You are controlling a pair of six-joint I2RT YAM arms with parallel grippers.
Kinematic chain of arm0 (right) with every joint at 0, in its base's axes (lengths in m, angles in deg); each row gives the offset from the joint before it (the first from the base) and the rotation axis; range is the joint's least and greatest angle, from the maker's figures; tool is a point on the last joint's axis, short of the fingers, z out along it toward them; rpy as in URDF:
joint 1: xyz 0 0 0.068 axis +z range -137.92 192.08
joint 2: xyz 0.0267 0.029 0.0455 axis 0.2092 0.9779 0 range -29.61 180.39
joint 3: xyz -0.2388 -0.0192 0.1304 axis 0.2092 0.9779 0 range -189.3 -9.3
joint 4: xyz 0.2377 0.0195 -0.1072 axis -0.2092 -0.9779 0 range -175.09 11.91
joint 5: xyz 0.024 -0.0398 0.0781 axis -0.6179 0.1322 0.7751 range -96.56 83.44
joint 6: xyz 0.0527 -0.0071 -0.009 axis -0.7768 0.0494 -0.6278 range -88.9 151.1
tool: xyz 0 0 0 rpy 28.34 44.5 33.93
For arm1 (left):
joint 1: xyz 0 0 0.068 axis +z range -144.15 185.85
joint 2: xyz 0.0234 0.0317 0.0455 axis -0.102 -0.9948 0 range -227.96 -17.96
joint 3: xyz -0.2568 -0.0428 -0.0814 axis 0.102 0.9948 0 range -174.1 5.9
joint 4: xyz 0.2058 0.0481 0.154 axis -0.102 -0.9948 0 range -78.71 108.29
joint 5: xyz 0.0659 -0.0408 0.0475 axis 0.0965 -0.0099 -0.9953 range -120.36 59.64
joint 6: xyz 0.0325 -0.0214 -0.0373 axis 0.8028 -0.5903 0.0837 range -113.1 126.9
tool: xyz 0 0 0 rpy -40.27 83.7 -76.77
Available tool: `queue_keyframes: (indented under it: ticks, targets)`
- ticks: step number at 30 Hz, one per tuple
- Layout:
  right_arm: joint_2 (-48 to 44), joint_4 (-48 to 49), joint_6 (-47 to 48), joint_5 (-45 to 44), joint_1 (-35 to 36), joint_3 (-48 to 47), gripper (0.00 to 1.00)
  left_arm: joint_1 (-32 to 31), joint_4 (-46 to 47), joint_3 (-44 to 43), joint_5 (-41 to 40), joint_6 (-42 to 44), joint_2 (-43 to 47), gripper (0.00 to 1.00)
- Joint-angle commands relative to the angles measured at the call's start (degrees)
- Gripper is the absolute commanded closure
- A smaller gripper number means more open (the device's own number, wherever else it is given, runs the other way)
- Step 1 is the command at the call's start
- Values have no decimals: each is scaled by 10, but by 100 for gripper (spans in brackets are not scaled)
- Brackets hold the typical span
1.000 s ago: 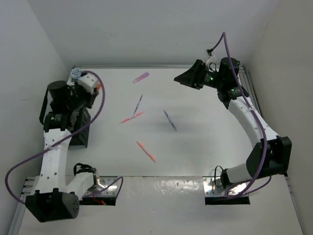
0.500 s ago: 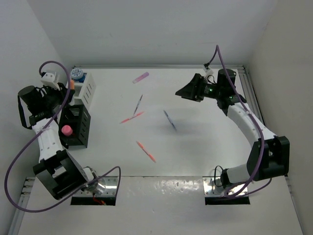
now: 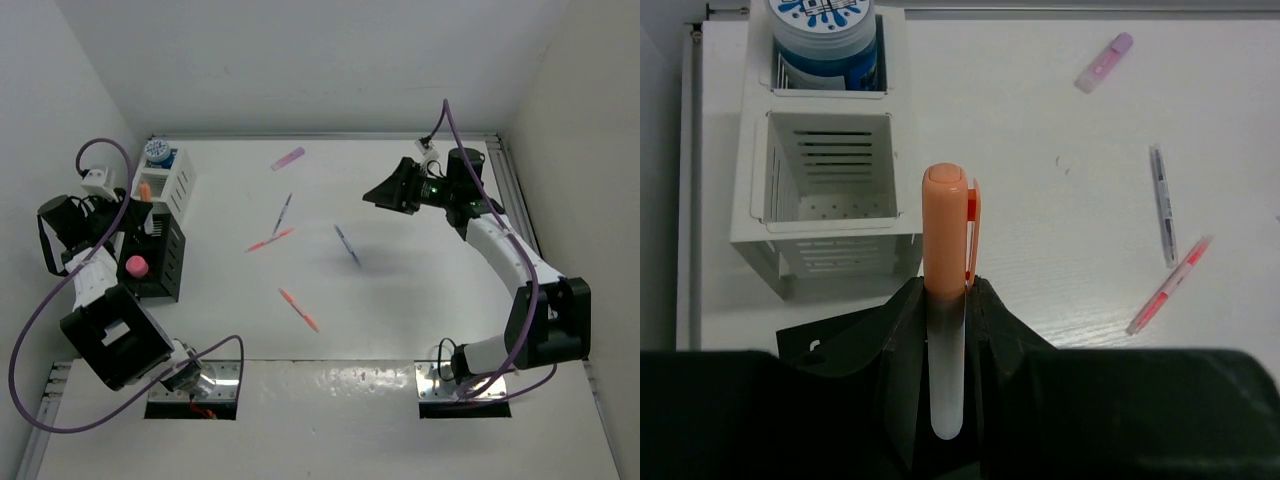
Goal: Sort the stationery into containers
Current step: Place the pen in the storage box.
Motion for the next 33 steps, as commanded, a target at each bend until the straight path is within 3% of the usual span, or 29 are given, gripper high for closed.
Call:
queue_keyframes:
  ticks: [1,7,12,15,16,21,29,31,33]
  targets:
    - [1,27,10,13,-6,5,30,10,33,14,31,8,6,100]
    - [11,30,14,13,-2,5,30,19,68,43,29,9,4,100]
    - [15,19,28,11,1,0,30,28,94,55,24,8,-8,91]
    - [19,14,34,11,3,-2,30,36,109,64,34,-4,-10,63]
    - [21,14,35,11,4,-2,30,37,111,66,32,-6,-9,60]
    - [29,12,42,4,13,-4,30,37,118,65,37,-4,-3,50]
    - [44,-20,96,-25,24,-35,31,35,94,0,62,-9,20,45]
    - [70,-59,141,-80,34,-64,34,9,26,-43,37,39,37,43]
    - [110,-72,159,-131,44,-110,35,-42,-20,-98,-9,83,39,31]
